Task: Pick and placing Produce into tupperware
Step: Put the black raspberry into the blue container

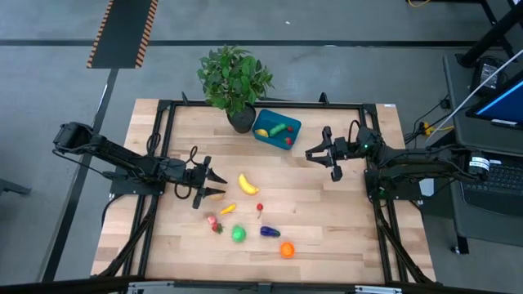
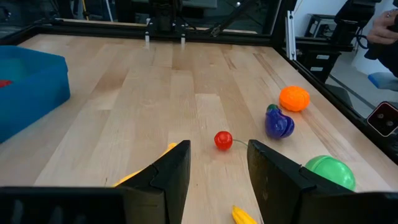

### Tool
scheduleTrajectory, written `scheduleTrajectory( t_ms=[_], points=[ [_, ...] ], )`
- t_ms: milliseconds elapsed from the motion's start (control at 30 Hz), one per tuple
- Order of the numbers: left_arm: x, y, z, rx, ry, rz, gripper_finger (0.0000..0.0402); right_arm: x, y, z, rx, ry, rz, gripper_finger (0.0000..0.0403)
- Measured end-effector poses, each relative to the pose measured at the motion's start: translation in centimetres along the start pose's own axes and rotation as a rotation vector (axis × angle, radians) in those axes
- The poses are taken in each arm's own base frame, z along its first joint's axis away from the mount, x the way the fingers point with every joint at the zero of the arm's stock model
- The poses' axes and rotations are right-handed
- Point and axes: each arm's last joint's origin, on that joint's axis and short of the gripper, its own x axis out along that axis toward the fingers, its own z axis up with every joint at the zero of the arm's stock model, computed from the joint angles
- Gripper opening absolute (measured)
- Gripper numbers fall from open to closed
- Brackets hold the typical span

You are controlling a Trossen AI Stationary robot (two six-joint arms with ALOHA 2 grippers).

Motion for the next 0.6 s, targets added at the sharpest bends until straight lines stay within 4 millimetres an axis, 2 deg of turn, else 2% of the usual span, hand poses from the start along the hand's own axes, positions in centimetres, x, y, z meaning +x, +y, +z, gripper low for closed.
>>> scheduleTrajectory(
  t_ms=[267, 600],
  points=[
    [0.00, 0.00, 0.00, 0.000, 0.000, 0.000, 0.0151, 0.00, -0.04, 0.01, -0.001, 0.000, -0.016, 0.0097],
    [0.00, 0.00, 0.00, 0.000, 0.000, 0.000, 0.0151, -0.15, -0.91, -0.02, 0.010, 0.010, -0.323, 0.0096]
  ],
)
